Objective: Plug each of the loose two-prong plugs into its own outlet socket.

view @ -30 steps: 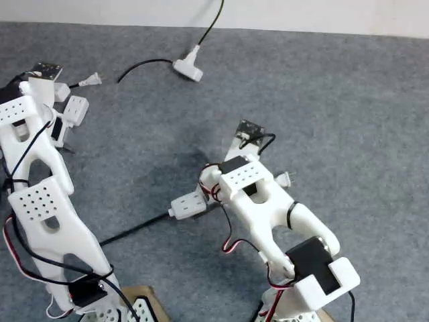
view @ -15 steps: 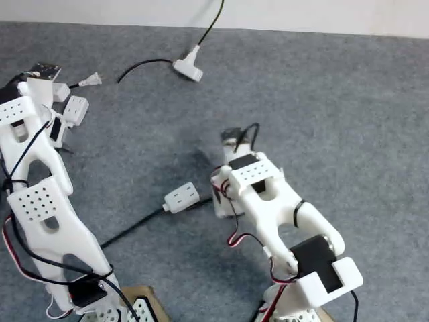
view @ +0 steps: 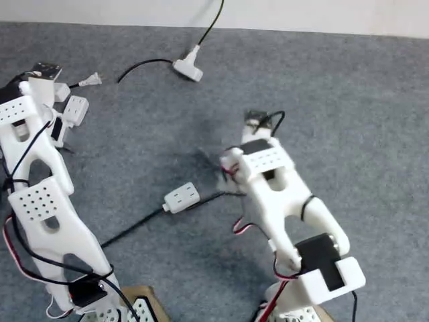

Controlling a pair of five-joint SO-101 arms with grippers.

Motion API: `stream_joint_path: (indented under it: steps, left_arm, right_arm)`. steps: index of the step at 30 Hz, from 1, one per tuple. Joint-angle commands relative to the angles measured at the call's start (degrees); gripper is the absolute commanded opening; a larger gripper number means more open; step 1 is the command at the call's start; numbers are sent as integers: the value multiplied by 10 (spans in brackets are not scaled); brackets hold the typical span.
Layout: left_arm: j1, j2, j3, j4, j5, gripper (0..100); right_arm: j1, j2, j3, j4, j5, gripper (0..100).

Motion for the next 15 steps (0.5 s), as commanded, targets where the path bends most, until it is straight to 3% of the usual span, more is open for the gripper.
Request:
stream_joint_path:
  steps: [1,4,9,15]
  left_arm:
    - [13,-8,-7,-4,-3,220]
    - [8,-8,-7,-4,-4,220]
    - [0,-9,-7,-9,-4,220]
    - [0,-7,-7,-12,-4,220]
  right_arm:
    - [-84,-6,-49,-54,-148,45]
    - [-131,-5,-40,-92,-207,176]
    - [-133,-5,15,-130,-335,463]
    - [-129,-4,57,-172,-396,450]
